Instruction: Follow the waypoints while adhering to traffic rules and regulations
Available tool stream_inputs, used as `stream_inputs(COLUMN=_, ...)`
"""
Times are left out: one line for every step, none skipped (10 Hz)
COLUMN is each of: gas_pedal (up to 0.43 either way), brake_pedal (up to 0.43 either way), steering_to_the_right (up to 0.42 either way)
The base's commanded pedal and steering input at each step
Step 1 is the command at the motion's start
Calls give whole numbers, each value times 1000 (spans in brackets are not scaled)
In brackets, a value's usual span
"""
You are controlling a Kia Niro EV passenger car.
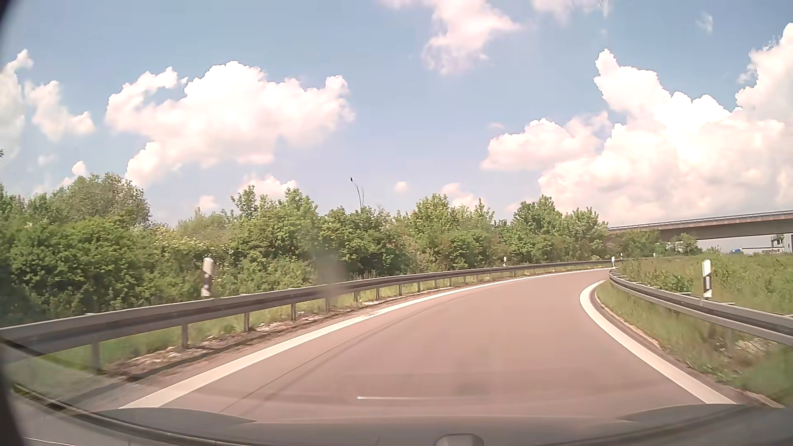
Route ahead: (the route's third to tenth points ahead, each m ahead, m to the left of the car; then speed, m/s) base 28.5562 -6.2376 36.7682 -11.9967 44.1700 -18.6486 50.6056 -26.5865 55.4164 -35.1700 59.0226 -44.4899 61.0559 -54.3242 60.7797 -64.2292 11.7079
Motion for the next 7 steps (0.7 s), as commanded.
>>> stream_inputs(gas_pedal=87, brake_pedal=0, steering_to_the_right=85)
stream_inputs(gas_pedal=87, brake_pedal=0, steering_to_the_right=85)
stream_inputs(gas_pedal=87, brake_pedal=0, steering_to_the_right=85)
stream_inputs(gas_pedal=87, brake_pedal=0, steering_to_the_right=85)
stream_inputs(gas_pedal=87, brake_pedal=0, steering_to_the_right=85)
stream_inputs(gas_pedal=87, brake_pedal=0, steering_to_the_right=85)
stream_inputs(gas_pedal=87, brake_pedal=0, steering_to_the_right=85)
